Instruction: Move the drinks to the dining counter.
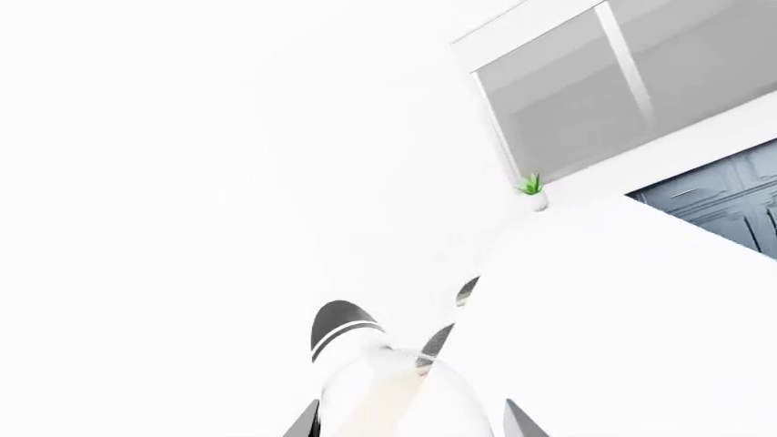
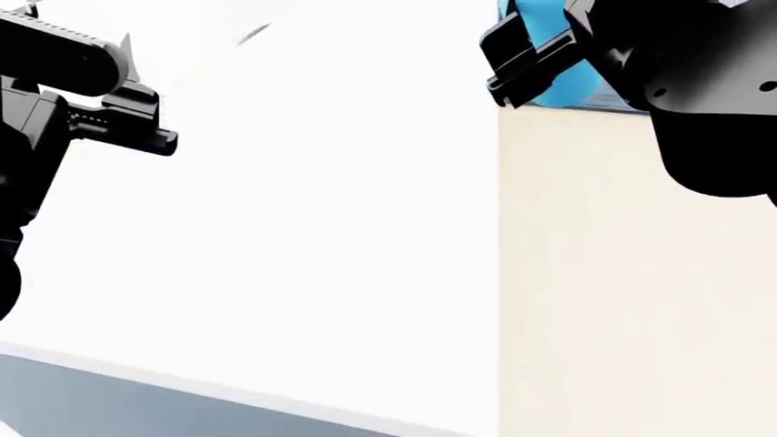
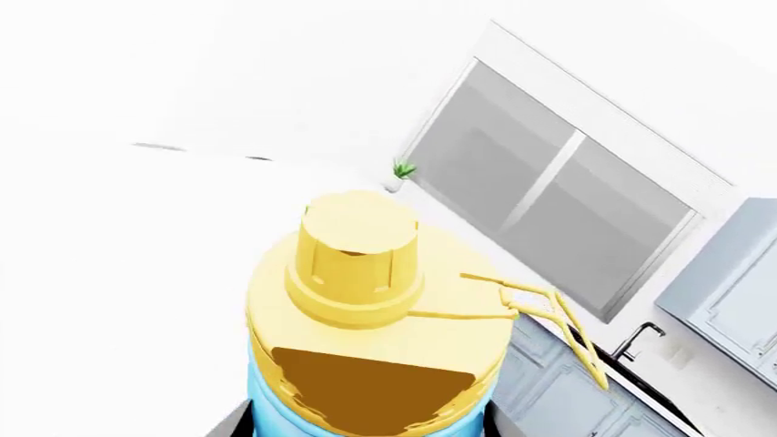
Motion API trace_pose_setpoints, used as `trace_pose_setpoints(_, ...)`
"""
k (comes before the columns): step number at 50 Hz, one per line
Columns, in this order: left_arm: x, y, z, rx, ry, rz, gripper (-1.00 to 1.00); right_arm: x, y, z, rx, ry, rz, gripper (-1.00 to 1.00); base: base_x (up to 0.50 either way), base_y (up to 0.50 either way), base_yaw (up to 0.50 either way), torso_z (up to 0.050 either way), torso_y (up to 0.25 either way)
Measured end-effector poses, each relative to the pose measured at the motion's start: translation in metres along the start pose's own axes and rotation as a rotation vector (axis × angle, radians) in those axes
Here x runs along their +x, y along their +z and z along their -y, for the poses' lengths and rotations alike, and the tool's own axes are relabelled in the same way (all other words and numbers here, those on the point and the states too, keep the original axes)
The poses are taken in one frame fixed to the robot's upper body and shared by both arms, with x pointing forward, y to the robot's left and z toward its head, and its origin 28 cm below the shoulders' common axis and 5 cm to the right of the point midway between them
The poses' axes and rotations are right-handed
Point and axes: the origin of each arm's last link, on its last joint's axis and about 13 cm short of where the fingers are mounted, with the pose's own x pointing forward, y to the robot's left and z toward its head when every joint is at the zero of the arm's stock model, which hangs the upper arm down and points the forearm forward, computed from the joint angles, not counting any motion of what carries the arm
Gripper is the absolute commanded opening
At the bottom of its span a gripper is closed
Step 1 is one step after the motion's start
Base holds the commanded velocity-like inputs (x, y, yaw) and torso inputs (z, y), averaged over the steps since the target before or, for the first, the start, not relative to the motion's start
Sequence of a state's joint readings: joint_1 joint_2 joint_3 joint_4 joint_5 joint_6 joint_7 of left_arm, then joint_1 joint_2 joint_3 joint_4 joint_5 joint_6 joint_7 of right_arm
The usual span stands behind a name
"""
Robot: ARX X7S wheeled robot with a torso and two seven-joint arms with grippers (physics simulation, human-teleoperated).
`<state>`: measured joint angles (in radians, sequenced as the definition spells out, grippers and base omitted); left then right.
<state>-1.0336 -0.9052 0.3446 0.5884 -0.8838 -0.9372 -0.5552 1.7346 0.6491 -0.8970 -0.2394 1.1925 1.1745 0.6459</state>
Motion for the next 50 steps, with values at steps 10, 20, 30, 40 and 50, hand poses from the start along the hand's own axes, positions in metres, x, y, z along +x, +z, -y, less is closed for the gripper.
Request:
trace_pose_setpoints(10, -0.0005, -0.0003, -0.0002, 0.000, 0.000, -0.001, -1.00, -0.0001, -0.0003, -0.0004, 0.000, 0.003, 0.000, -1.00, -0.49, -0.10, 0.00, 0.000, 0.001)
trace_pose_setpoints(20, -0.0005, 0.0002, -0.0003, 0.000, -0.001, 0.000, -1.00, -0.0008, 0.0006, 0.0001, 0.000, 0.004, 0.003, -1.00, -0.49, -0.10, 0.00, 0.001, 0.001)
trace_pose_setpoints(30, 0.0002, 0.0010, 0.0001, 0.001, -0.003, 0.002, -1.00, -0.0009, 0.0008, 0.0003, 0.001, 0.006, 0.005, -1.00, -0.49, -0.10, 0.00, 0.000, 0.001)
trace_pose_setpoints(40, 0.0004, 0.0004, -0.0009, 0.007, 0.007, 0.000, -1.00, -0.0011, 0.0006, -0.0010, 0.018, 0.020, 0.014, -1.00, -0.31, -0.03, 0.00, 0.000, 0.000)
trace_pose_setpoints(50, -0.0003, -0.0009, 0.0003, 0.004, -0.002, -0.003, -1.00, -0.0007, -0.0001, -0.0002, 0.041, 0.017, 0.017, -1.00, -0.02, 0.12, 0.00, 0.001, 0.002)
